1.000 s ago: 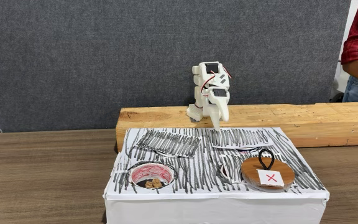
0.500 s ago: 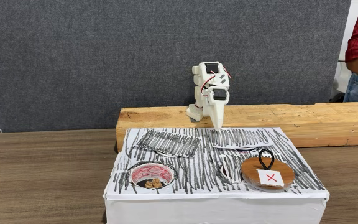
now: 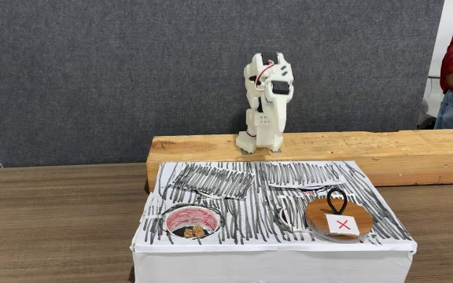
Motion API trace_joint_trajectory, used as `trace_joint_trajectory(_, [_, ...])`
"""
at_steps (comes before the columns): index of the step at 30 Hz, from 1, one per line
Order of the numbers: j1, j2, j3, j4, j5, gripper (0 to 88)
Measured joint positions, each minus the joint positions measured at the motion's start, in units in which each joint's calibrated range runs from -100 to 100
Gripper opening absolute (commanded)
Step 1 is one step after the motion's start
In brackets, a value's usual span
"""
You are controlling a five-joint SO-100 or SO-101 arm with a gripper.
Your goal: Pick the brown debris from the hole.
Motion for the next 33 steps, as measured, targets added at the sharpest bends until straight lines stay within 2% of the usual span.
trace_joint_trajectory(7, [2.0, 33.8, -36.9, 0.0, -2.5, 4.3])
trace_joint_trajectory(16, [19.3, 75.1, -76.7, 7.8, -7.7, 4.4])
trace_joint_trajectory(19, [24.6, 84.7, -82.6, 10.8, -7.8, 5.5])
trace_joint_trajectory(22, [27.4, 91.0, -84.0, 12.6, -8.0, 10.8])
trace_joint_trajectory(27, [27.4, 96.3, -84.8, 14.9, -7.8, 20.1])
trace_joint_trajectory(33, [26.5, 104.4, -85.4, 15.4, -7.8, 21.0])
